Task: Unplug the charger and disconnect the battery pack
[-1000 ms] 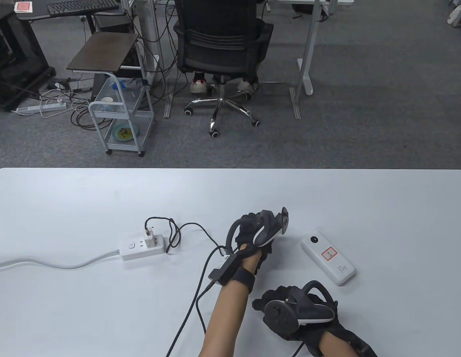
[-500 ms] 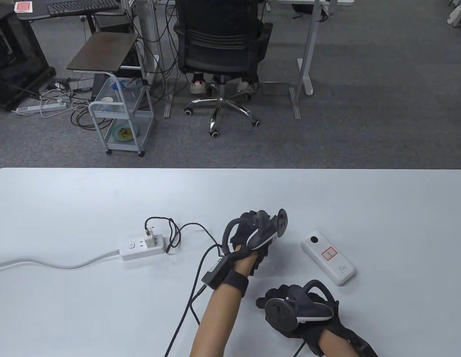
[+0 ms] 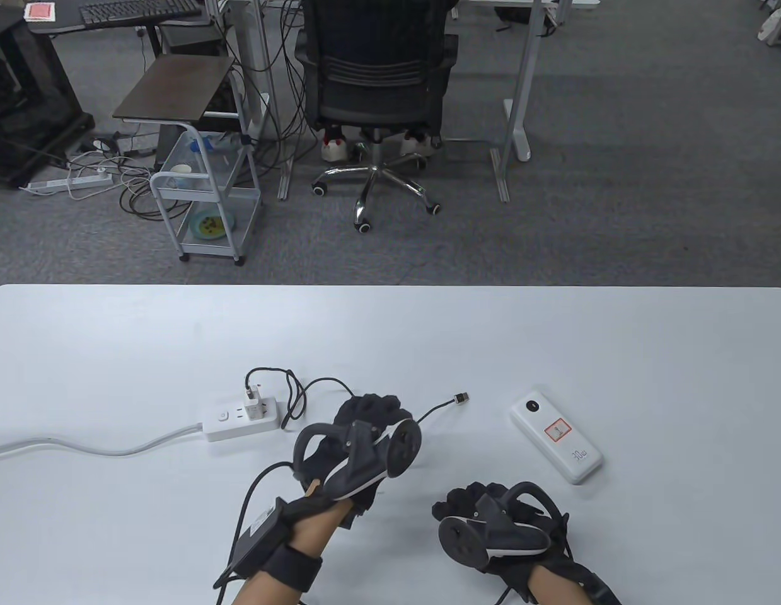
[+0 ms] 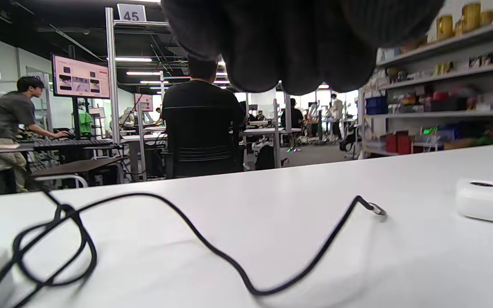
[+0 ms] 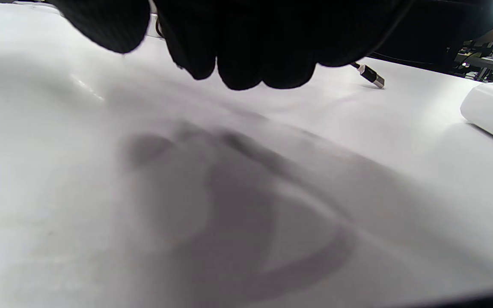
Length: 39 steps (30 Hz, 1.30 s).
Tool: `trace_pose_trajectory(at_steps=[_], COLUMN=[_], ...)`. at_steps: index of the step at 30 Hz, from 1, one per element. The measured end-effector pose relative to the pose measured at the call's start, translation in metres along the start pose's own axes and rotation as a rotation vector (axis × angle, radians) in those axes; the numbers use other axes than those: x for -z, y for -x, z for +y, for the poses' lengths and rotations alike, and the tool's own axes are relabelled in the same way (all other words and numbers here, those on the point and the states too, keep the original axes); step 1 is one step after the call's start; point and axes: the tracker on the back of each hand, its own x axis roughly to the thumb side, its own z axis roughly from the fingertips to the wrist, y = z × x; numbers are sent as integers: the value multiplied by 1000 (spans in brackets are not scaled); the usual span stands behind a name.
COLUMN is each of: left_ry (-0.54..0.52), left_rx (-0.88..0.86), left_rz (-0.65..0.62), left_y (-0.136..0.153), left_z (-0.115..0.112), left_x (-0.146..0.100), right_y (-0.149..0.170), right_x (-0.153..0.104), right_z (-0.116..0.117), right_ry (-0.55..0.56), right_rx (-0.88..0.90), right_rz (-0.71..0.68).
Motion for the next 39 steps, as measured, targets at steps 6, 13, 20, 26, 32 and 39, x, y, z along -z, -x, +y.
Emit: trace_pose_trajectory(at_steps=[6,13,20,26,32,39], left_ry=[49,63,2,-75,-122,-238], left_rx=[61,57,52,58,97,236], left_rz=[31,88,120,151,218,356], left_y=[16,35,50,63,89,130], left_z=[-28,-33,-28,-23,-18,-24], left_x=[-33,-54,-58,-59,-61,-66], right_y=[1,6,6,-7,-10,-10], right_x=[0,-3,-3,0,2,-2], right_z=[0,-2,-2,-3,-2,-5], right_ry=[3,25,44,47,34,48], right_rx=[2,34,44,-25,-31,-35], right_rz=[6,3,7,-32,-34,-30])
